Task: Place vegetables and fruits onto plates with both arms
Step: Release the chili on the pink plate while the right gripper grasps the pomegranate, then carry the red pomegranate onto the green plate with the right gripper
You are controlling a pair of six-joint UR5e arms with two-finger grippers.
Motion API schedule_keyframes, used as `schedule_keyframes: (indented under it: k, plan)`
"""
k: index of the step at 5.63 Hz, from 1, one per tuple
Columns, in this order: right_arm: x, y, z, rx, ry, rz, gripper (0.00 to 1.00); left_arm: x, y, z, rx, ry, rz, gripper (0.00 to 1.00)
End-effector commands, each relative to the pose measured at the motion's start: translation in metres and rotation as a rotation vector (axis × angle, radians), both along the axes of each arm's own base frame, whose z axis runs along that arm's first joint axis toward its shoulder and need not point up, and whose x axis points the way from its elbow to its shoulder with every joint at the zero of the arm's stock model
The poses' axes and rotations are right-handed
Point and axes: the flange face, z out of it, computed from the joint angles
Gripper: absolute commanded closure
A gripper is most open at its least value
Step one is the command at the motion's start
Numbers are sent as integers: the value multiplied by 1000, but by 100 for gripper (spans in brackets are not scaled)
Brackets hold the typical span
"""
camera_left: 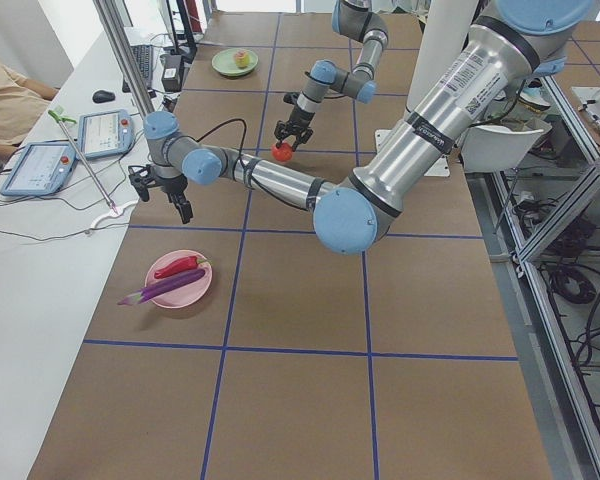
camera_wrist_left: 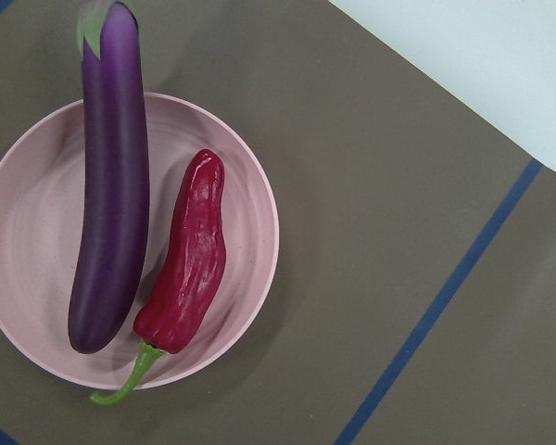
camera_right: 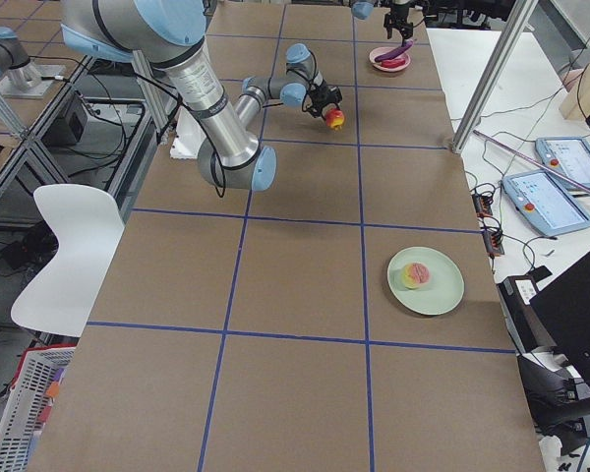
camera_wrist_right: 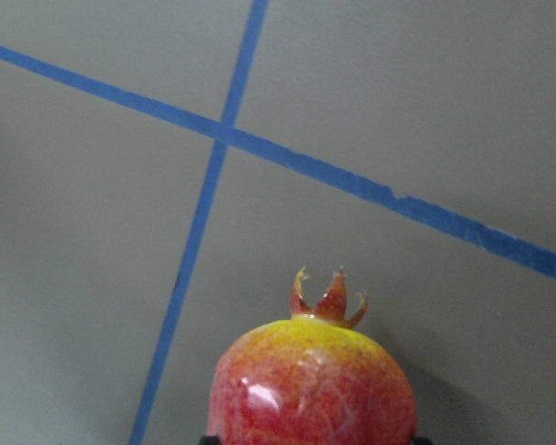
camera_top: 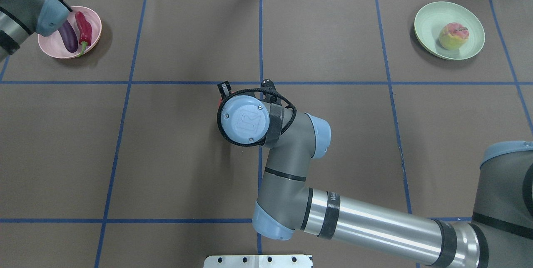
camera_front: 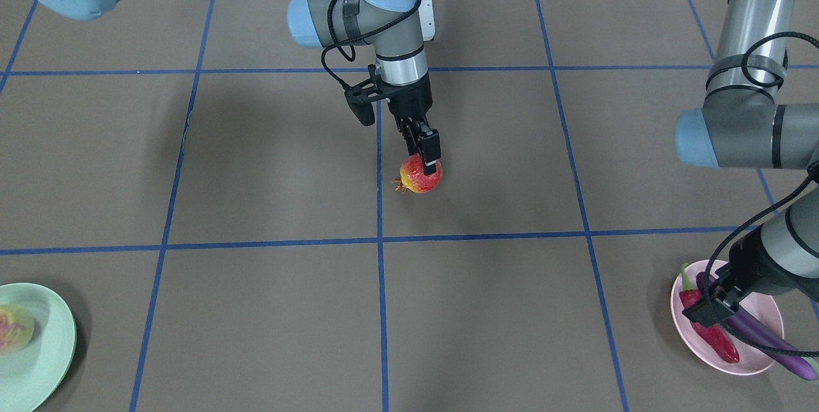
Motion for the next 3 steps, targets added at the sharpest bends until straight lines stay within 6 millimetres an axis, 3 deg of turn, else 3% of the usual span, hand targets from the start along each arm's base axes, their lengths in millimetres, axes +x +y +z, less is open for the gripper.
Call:
schedule_keyframes:
  k: [1, 2, 3]
  plan:
    - [71, -78, 44, 56, 261, -34, 100, -14, 37, 7, 43, 13, 12, 0]
    - [128, -131, 87, 109, 389, -52, 100, -14, 48, 11, 72, 8, 32, 0]
    - [205, -184, 139, 141, 520, -84, 100, -16, 67, 18, 83, 6, 41, 0]
